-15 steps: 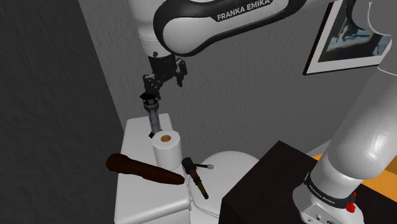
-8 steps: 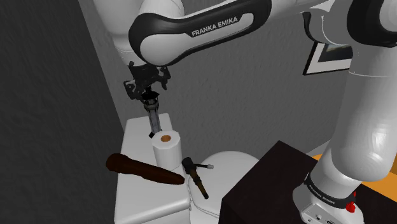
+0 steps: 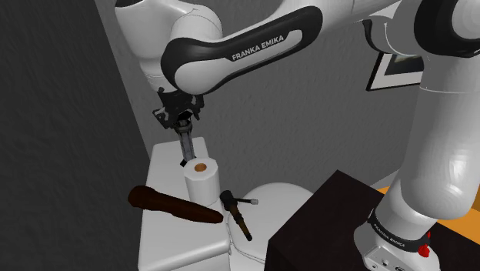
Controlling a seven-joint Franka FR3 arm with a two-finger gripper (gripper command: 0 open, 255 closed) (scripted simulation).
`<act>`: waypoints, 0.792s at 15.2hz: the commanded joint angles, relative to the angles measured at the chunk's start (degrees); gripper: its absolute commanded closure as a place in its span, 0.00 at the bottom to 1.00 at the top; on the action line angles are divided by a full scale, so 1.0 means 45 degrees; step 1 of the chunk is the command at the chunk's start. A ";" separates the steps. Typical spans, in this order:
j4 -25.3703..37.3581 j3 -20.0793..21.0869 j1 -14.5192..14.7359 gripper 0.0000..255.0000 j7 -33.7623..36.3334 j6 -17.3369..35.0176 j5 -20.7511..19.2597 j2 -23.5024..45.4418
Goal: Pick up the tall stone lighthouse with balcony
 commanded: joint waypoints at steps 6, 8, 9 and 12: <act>-0.0038 -0.0009 -0.0016 1.00 -0.0008 0.0037 -0.0001 0.0012; 0.0011 -0.0002 0.0013 1.00 0.0011 -0.0002 -0.0014 0.0040; 0.0146 0.0011 0.0020 1.00 -0.0061 -0.0141 0.0025 0.0014; 0.0580 0.0044 0.0056 1.00 -0.0270 -0.0569 0.0119 -0.0039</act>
